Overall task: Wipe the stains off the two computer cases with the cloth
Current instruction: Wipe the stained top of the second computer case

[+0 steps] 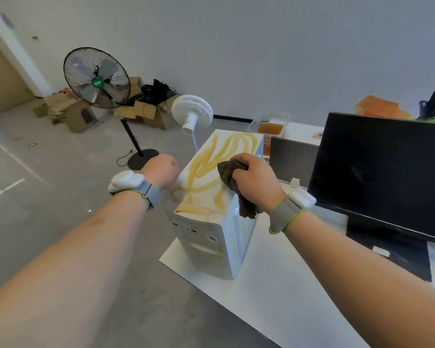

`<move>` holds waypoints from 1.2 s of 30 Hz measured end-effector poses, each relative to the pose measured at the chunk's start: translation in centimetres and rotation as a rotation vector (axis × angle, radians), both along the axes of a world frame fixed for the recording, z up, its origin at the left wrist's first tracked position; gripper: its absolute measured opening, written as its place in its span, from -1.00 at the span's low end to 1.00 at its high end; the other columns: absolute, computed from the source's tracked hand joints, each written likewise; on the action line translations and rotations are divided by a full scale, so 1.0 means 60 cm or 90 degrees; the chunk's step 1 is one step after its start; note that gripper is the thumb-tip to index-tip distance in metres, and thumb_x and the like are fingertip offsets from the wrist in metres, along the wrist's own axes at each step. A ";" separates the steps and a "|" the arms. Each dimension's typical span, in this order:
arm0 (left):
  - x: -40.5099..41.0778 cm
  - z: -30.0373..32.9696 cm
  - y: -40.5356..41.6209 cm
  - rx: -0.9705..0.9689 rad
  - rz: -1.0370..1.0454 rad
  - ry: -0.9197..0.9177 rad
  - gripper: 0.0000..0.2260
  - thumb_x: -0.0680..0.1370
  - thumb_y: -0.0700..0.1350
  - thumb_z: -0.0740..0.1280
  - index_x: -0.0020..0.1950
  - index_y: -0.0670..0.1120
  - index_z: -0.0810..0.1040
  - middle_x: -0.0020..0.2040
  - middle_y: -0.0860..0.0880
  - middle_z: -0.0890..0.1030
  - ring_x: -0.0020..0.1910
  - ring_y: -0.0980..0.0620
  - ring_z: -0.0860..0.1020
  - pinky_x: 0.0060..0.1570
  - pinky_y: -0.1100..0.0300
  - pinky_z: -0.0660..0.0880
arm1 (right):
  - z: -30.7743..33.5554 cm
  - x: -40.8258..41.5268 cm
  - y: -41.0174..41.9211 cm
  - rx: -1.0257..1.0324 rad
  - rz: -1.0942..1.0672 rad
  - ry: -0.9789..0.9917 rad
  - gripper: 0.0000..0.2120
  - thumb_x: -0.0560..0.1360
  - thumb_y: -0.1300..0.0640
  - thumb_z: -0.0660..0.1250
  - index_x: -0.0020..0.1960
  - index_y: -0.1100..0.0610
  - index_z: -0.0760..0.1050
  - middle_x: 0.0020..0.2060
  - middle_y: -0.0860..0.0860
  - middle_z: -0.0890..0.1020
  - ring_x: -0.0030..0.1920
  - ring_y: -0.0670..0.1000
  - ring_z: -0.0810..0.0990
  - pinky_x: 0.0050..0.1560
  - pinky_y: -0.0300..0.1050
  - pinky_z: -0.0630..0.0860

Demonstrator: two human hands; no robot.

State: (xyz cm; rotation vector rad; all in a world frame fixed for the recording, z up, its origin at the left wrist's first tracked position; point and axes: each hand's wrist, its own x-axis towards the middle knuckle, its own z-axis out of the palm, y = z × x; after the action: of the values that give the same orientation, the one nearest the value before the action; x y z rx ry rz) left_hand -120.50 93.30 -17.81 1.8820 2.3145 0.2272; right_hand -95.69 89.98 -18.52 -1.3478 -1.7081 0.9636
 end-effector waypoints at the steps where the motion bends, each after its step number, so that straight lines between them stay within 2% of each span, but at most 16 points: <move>1: -0.020 -0.009 0.017 -0.015 -0.027 0.012 -0.76 0.62 -0.25 0.15 -0.13 -0.27 0.57 0.00 -0.30 0.64 -0.09 -0.24 0.56 -0.08 -0.02 0.48 | -0.005 -0.018 0.003 0.009 -0.032 -0.013 -0.75 0.48 0.28 0.21 0.01 0.06 0.60 -0.16 0.04 0.66 -0.11 0.10 0.63 -0.02 0.13 0.63; 4: -0.051 -0.037 0.050 -0.059 -0.096 0.028 -0.73 0.65 -0.23 0.16 -0.02 -0.37 0.58 0.07 -0.35 0.61 0.05 -0.31 0.57 -0.07 -0.01 0.43 | -0.024 -0.051 0.003 0.012 -0.129 -0.058 -0.87 0.49 0.18 0.25 -0.12 0.01 0.56 -0.24 0.01 0.64 -0.19 0.08 0.61 -0.08 0.13 0.63; 7: -0.073 -0.055 0.079 -0.091 -0.185 0.038 -0.77 0.62 -0.30 0.19 0.14 -0.32 0.60 0.15 -0.24 0.63 0.16 -0.24 0.60 0.08 0.00 0.51 | -0.046 -0.103 -0.008 0.009 -0.233 -0.104 -0.91 0.50 0.09 0.26 -0.16 0.04 0.50 -0.27 0.03 0.61 -0.22 0.13 0.61 -0.12 0.17 0.63; 9: -0.062 -0.067 0.082 -0.086 -0.245 0.061 -0.79 0.59 -0.26 0.24 0.12 -0.23 0.63 0.10 -0.16 0.65 0.10 -0.16 0.63 0.06 0.07 0.55 | -0.057 -0.110 -0.015 -0.012 -0.278 -0.111 -0.91 0.52 0.08 0.26 -0.10 0.06 0.51 -0.24 0.03 0.61 -0.20 0.11 0.61 -0.12 0.11 0.62; 11: -0.059 -0.081 0.094 -0.049 -0.280 0.091 -0.84 0.55 -0.24 0.29 0.03 -0.19 0.66 -0.07 -0.09 0.61 -0.06 -0.10 0.60 -0.04 0.10 0.55 | -0.068 -0.122 -0.018 -0.015 -0.329 -0.112 -0.90 0.53 0.09 0.27 -0.08 0.09 0.53 -0.19 0.03 0.62 -0.15 0.10 0.59 -0.13 0.03 0.57; 12: -0.056 -0.085 0.096 -0.036 -0.295 0.104 -0.83 0.55 -0.25 0.28 0.00 -0.18 0.67 -0.13 -0.07 0.57 -0.12 -0.08 0.56 -0.09 0.11 0.53 | -0.073 -0.124 -0.022 -0.003 -0.349 -0.119 -0.89 0.53 0.09 0.27 -0.11 0.08 0.54 -0.15 0.02 0.61 -0.11 0.11 0.56 -0.11 -0.01 0.50; 14: -0.056 -0.097 0.097 0.013 -0.330 0.123 -0.79 0.57 -0.27 0.23 0.01 -0.19 0.67 -0.09 -0.10 0.58 -0.09 -0.09 0.56 -0.13 0.11 0.48 | -0.090 -0.126 -0.030 0.014 -0.377 -0.173 -0.87 0.55 0.07 0.27 -0.14 0.04 0.55 0.01 -0.06 0.54 0.03 0.09 0.45 -0.02 -0.12 0.25; 15: -0.055 -0.105 0.096 0.031 -0.341 0.137 -0.78 0.59 -0.28 0.19 0.03 -0.21 0.65 -0.03 -0.13 0.60 -0.04 -0.11 0.58 -0.12 0.11 0.46 | -0.095 -0.129 -0.036 0.017 -0.373 -0.192 -0.87 0.57 0.09 0.26 -0.09 0.04 0.57 0.07 -0.10 0.50 0.08 0.07 0.40 0.03 -0.17 0.20; 16: -0.054 -0.110 0.095 0.033 -0.335 0.168 -0.77 0.61 -0.29 0.17 0.06 -0.23 0.63 0.02 -0.15 0.60 0.00 -0.12 0.59 -0.10 0.10 0.47 | -0.103 -0.130 -0.037 0.029 -0.345 -0.193 -0.87 0.58 0.12 0.25 -0.03 0.03 0.58 0.08 -0.11 0.51 0.11 0.08 0.41 0.09 -0.14 0.24; 18: -0.059 -0.117 0.093 0.048 -0.330 0.168 -0.77 0.60 -0.31 0.16 0.09 -0.26 0.61 0.05 -0.18 0.60 0.04 -0.15 0.59 -0.06 0.08 0.50 | -0.113 -0.144 -0.045 0.072 -0.314 -0.199 -0.77 0.54 0.20 0.23 0.07 0.00 0.61 0.01 -0.07 0.59 0.10 0.12 0.49 0.13 0.00 0.45; 19: -0.061 -0.118 0.093 0.050 -0.333 0.170 -0.77 0.60 -0.32 0.16 0.09 -0.27 0.60 0.05 -0.18 0.60 0.04 -0.15 0.59 -0.06 0.08 0.51 | -0.116 -0.149 -0.047 0.078 -0.316 -0.208 -0.70 0.53 0.23 0.22 0.15 0.01 0.61 0.02 -0.04 0.61 0.11 0.12 0.50 0.16 0.03 0.48; 22: -0.065 -0.118 0.090 0.080 -0.340 0.179 -0.77 0.60 -0.32 0.16 0.09 -0.26 0.60 0.05 -0.18 0.62 0.04 -0.16 0.60 -0.07 0.08 0.51 | -0.107 -0.154 -0.051 0.067 -0.324 -0.240 -0.61 0.55 0.28 0.22 0.30 0.04 0.59 0.11 0.00 0.62 0.17 0.14 0.47 0.25 0.06 0.48; 25: -0.066 -0.118 0.088 0.088 -0.338 0.168 -0.77 0.61 -0.32 0.15 0.07 -0.25 0.61 0.03 -0.18 0.63 0.01 -0.14 0.60 -0.10 0.10 0.51 | -0.094 -0.147 -0.058 0.082 -0.342 -0.221 -0.58 0.56 0.30 0.19 0.32 0.00 0.57 0.12 -0.03 0.58 0.16 0.14 0.47 0.22 0.07 0.50; 28: -0.063 -0.116 0.084 0.087 -0.318 0.139 -0.77 0.58 -0.36 0.15 0.01 -0.26 0.61 0.00 -0.18 0.62 -0.06 -0.13 0.58 -0.13 0.10 0.51 | -0.084 -0.142 -0.073 0.139 -0.344 -0.217 -0.58 0.57 0.29 0.21 0.31 -0.05 0.58 0.12 -0.11 0.56 0.15 0.07 0.46 0.22 -0.04 0.46; 32: -0.063 -0.112 0.080 0.093 -0.307 0.114 -0.76 0.57 -0.37 0.14 0.00 -0.29 0.61 -0.01 -0.20 0.61 0.00 -0.16 0.60 -0.04 0.06 0.55 | -0.082 -0.142 -0.080 0.070 -0.214 -0.402 -0.63 0.52 0.30 0.25 0.22 0.05 0.66 0.19 -0.02 0.60 0.19 0.12 0.46 0.29 0.02 0.44; 36: -0.059 -0.103 0.070 0.096 -0.292 0.099 -0.76 0.58 -0.37 0.15 -0.01 -0.26 0.61 0.00 -0.18 0.61 0.02 -0.14 0.61 0.02 0.08 0.59 | -0.033 -0.144 -0.082 -0.012 -0.143 -0.490 -0.61 0.45 0.30 0.24 0.15 0.06 0.71 0.07 0.00 0.62 0.07 0.09 0.57 0.14 0.02 0.59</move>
State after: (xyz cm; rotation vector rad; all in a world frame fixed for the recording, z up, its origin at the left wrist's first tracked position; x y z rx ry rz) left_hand -124.05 97.48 -23.99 2.5197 1.9193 0.2074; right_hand -104.34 85.09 -20.52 -2.0387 -2.0116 0.3333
